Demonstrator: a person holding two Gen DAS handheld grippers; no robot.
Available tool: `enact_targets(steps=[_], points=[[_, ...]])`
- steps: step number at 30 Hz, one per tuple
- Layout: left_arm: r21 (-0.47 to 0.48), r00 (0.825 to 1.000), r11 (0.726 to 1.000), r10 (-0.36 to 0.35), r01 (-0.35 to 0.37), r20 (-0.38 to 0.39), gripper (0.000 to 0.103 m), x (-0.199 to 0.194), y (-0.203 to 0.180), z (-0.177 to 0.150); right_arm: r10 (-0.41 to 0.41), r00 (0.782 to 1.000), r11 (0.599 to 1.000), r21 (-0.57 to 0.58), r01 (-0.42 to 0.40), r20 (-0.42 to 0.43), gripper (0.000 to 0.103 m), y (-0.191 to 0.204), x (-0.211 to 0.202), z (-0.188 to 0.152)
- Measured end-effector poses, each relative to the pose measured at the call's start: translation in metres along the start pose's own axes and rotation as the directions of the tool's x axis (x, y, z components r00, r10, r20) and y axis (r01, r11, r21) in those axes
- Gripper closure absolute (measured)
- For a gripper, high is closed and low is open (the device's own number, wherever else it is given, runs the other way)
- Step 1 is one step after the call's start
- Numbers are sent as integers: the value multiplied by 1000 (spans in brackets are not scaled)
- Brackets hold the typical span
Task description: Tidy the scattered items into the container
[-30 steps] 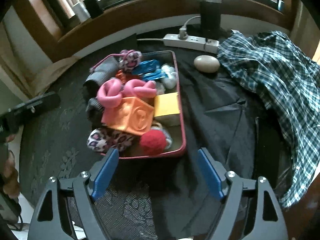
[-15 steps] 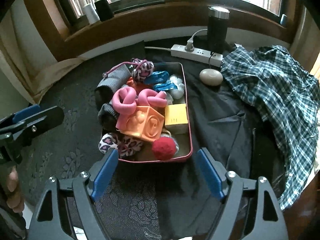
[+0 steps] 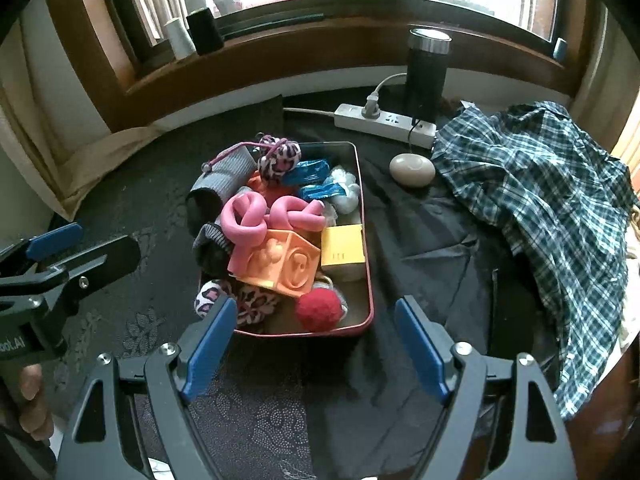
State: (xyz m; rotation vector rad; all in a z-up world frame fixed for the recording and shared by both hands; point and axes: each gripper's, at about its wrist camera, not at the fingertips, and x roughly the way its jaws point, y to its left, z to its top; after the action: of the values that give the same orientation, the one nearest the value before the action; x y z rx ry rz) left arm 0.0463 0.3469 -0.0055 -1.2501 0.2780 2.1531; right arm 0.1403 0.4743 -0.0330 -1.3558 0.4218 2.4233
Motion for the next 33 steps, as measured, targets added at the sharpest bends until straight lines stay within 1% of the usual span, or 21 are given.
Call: enact_targets(steps=[9,18,26,33], points=[[0,1000,1000,16,-16,-10,0,1,0,-4,-1,1000,1000,-11,1,-11,19,7,5,0],[0,1000,1000,18,-18,-20,0,3,2,-6,3,1000,1000,-14,-3,-24,19,9,11,0],[7,1000,1000,17,-17,-20,0,5,-1,-3,-15,1000,1000,-12,15,-10,19,9,8,7],[-1,999,1000,18,-18,-33,0,10,1,-3,-26,999,1000,-8,26,-29,19,9,15,9]])
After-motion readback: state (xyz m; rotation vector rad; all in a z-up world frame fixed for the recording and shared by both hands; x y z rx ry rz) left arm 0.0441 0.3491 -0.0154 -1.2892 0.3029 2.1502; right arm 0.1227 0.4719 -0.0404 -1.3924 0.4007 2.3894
